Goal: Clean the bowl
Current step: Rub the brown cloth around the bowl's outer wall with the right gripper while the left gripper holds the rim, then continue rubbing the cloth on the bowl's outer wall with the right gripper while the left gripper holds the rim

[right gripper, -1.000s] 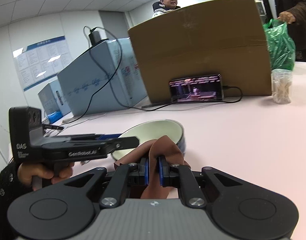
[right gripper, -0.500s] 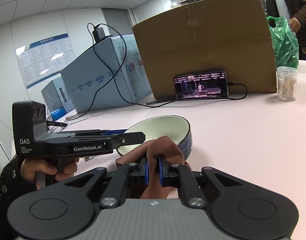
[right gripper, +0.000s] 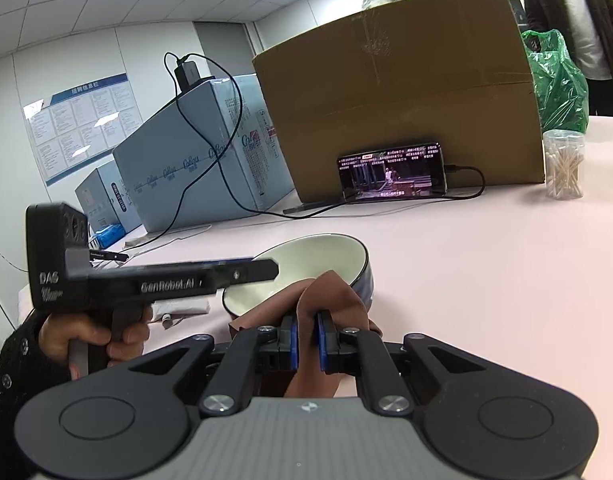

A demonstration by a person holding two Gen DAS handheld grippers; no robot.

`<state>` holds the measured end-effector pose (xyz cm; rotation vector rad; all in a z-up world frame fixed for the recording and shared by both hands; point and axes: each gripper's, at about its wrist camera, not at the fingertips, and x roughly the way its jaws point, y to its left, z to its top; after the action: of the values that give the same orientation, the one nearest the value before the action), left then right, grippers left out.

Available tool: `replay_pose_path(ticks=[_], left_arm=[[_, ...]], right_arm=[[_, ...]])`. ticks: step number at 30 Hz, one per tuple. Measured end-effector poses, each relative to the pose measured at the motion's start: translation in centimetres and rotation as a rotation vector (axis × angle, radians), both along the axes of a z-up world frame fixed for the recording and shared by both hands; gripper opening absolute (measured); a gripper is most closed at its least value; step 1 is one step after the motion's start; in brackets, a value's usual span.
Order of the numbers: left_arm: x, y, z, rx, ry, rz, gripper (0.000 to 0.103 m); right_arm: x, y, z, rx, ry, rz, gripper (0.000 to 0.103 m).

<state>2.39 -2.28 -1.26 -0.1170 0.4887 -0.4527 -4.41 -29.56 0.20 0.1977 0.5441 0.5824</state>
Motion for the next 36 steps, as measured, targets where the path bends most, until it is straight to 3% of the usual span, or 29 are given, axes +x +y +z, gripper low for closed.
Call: replay_pose_path(ticks=[10,11,36], left_arm=[[1.8,-1.4,0.3,0.078,0.025,-0.024,0.034],[2.0,-1.5,0.3,0.086,0.025,-0.023,0.030],[-1.9,-1.6,0.9,0.090,0.038,0.009,0.028]], right_arm=[[0.0,0.5,-0.2,0.002,0.016,0.024,0.011],[0.0,0.5,-0.2,0.002,0.017,0.025,0.011],[0.9,-1.5,-0.2,-0.034,0.001,-0.098,0.011]])
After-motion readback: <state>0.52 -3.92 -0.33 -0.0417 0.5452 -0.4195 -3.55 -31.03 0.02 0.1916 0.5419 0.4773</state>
